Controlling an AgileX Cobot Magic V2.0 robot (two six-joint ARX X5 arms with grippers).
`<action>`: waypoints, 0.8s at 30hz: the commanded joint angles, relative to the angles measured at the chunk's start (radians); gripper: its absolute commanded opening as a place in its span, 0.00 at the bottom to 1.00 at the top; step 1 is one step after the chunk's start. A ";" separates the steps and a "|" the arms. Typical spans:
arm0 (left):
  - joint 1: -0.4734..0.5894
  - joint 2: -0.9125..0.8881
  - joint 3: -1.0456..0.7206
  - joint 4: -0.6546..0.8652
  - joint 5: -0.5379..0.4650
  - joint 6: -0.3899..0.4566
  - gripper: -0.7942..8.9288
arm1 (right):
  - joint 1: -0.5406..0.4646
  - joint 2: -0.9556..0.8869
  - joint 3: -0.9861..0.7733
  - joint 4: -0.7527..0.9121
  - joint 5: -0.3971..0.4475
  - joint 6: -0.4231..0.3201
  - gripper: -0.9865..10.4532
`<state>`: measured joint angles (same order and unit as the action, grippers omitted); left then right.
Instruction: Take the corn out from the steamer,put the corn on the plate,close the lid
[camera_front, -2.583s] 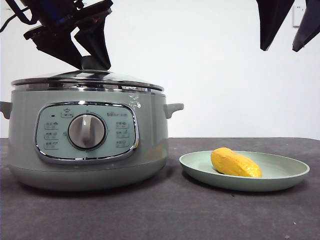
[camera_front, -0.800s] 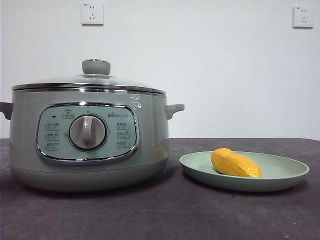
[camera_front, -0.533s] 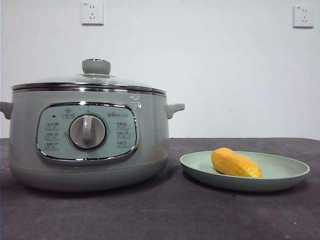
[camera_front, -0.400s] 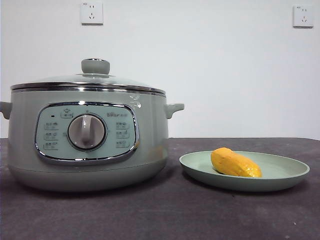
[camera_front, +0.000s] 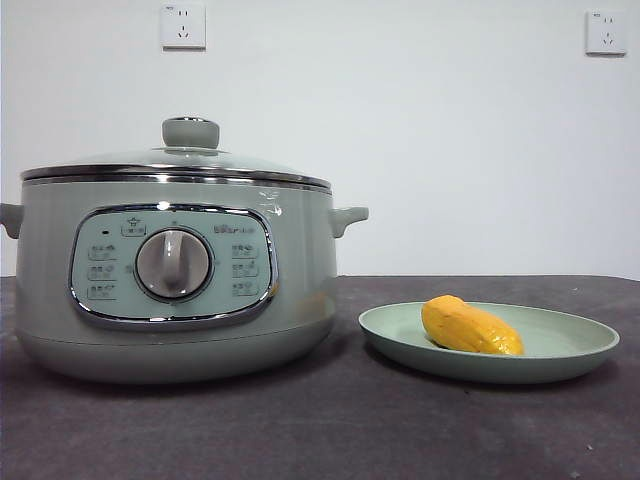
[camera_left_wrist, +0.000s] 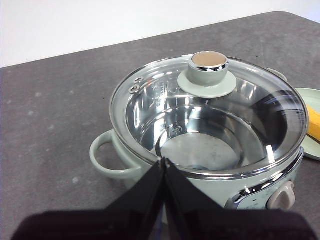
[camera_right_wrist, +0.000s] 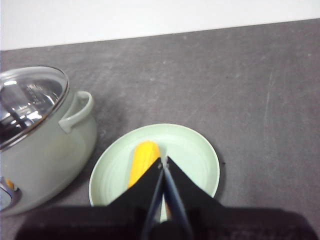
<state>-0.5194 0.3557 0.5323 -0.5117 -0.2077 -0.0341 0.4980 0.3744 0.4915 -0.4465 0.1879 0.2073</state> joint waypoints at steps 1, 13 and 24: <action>-0.004 -0.003 -0.005 0.001 -0.002 0.001 0.08 | 0.002 -0.001 -0.002 -0.010 0.005 0.012 0.09; 0.216 -0.222 -0.040 0.028 0.005 0.016 0.08 | 0.002 -0.002 -0.002 -0.035 0.003 0.012 0.09; 0.516 -0.314 -0.383 0.259 0.170 0.004 0.08 | 0.002 -0.001 -0.002 -0.036 0.002 0.012 0.09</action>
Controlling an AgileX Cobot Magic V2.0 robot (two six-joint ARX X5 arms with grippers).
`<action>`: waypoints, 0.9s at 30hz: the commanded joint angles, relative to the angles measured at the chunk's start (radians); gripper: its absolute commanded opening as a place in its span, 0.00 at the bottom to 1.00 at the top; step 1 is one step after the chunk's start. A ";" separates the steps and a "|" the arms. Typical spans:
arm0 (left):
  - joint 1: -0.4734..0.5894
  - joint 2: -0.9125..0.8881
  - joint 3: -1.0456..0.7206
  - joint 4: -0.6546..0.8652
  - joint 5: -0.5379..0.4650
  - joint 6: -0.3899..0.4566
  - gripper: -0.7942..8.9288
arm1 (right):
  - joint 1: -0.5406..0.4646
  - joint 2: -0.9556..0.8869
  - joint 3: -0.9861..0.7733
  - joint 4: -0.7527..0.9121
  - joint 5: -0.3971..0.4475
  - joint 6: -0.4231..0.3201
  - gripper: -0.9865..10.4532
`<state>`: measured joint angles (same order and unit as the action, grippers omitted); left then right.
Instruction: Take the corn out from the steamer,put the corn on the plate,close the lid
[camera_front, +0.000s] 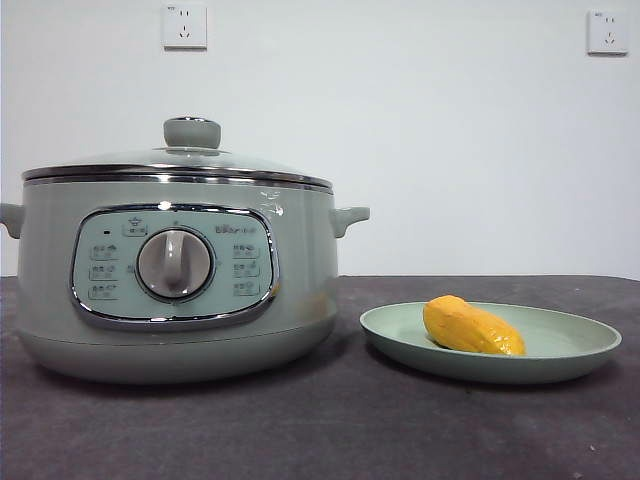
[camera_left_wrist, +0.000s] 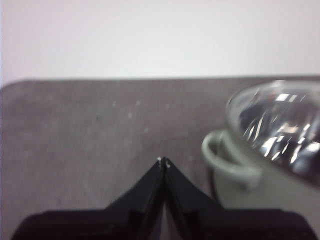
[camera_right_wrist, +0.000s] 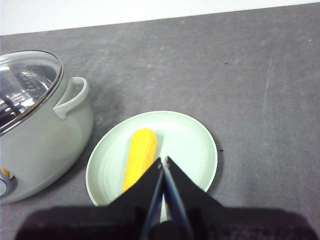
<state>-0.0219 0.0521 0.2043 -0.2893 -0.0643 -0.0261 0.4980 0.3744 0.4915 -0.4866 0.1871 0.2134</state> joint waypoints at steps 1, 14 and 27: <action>0.026 -0.012 -0.078 0.047 0.045 -0.005 0.08 | 0.002 -0.001 -0.002 0.004 0.003 0.006 0.09; 0.042 -0.050 -0.185 0.064 0.068 -0.026 0.08 | 0.002 -0.002 -0.002 0.002 0.003 0.006 0.09; 0.042 -0.050 -0.185 0.064 0.068 -0.026 0.08 | 0.002 -0.002 -0.002 0.002 0.003 0.006 0.09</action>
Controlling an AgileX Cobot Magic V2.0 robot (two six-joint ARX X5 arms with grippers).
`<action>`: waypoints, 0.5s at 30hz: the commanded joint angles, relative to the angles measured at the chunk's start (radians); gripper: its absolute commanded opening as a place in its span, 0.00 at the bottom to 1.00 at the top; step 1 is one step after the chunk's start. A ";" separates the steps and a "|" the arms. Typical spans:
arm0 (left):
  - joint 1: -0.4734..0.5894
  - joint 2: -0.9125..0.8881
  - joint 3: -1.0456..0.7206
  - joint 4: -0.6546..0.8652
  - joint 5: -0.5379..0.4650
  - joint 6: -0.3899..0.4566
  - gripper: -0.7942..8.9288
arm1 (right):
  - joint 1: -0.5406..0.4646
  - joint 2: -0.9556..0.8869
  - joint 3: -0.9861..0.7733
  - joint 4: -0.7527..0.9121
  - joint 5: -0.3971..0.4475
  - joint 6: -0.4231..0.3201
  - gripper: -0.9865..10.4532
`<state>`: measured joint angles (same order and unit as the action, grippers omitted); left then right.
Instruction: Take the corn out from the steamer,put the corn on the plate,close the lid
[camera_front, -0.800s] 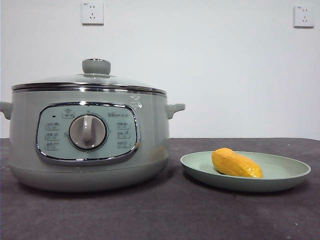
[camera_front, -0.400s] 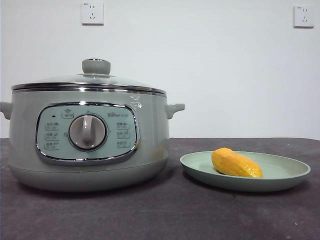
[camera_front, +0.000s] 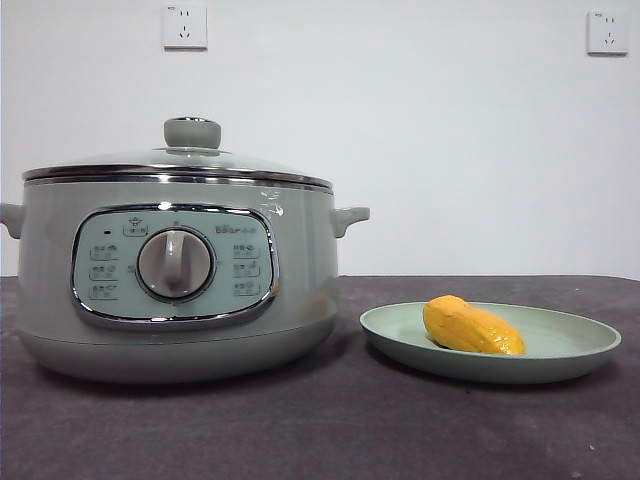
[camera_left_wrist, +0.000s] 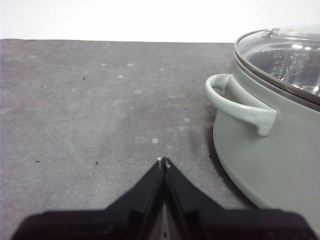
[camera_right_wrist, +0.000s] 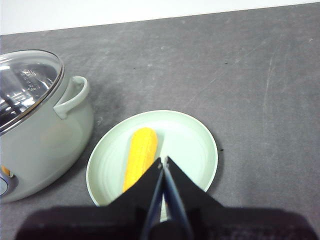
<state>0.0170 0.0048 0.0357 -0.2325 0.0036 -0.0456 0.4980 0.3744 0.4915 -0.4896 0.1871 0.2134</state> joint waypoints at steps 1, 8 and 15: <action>0.003 -0.003 -0.016 0.007 0.000 -0.006 0.08 | 0.002 -0.002 -0.002 0.005 0.003 0.006 0.09; 0.003 -0.003 -0.016 0.007 0.000 -0.006 0.08 | 0.002 -0.002 -0.002 0.005 0.003 0.006 0.09; 0.003 -0.003 -0.017 0.007 0.000 -0.006 0.08 | 0.001 -0.002 -0.002 -0.029 0.005 -0.050 0.09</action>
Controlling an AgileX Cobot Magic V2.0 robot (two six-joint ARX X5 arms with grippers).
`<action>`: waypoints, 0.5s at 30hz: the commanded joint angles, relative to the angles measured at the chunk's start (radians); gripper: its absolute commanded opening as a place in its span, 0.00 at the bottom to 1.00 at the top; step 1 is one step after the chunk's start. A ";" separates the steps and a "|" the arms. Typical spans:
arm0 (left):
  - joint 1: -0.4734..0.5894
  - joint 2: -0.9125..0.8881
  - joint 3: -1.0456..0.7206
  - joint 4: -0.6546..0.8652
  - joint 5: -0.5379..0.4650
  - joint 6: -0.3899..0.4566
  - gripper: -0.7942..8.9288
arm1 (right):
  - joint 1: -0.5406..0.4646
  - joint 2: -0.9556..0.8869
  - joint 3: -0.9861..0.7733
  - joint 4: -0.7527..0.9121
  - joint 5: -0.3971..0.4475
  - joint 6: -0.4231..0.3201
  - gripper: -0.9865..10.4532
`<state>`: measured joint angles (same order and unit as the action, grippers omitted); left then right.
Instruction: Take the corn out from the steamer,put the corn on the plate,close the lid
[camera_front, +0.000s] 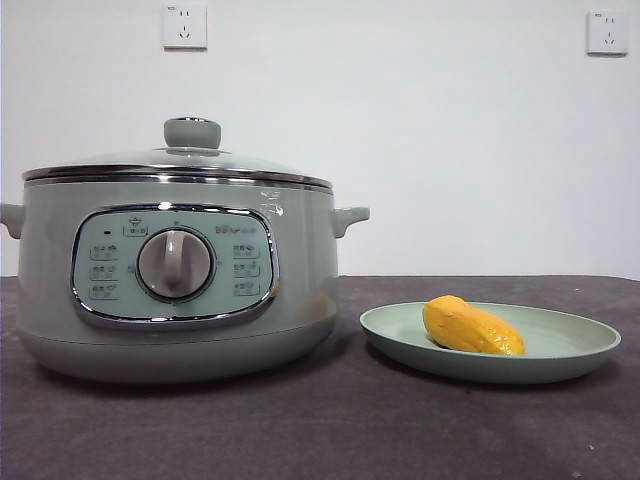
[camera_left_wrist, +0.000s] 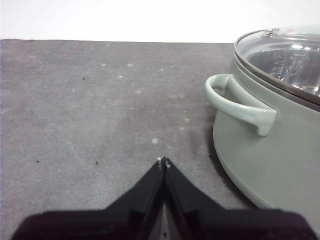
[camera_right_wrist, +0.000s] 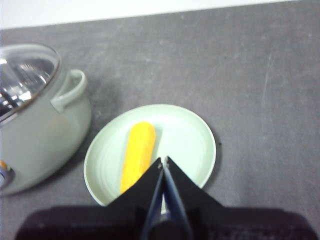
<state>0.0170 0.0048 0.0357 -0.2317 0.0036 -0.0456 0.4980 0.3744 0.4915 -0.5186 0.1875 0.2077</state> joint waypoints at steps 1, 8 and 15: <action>0.003 -0.003 -0.017 0.006 0.000 -0.006 0.08 | 0.001 -0.003 -0.009 0.010 0.004 -0.074 0.09; 0.003 -0.003 -0.016 0.006 -0.001 -0.006 0.08 | -0.064 -0.096 -0.108 0.203 -0.032 -0.261 0.09; 0.003 -0.003 -0.016 0.006 0.000 -0.006 0.08 | -0.261 -0.178 -0.298 0.445 -0.203 -0.294 0.09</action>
<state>0.0170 0.0048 0.0353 -0.2317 0.0036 -0.0460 0.2523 0.2050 0.2146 -0.0891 -0.0048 -0.0692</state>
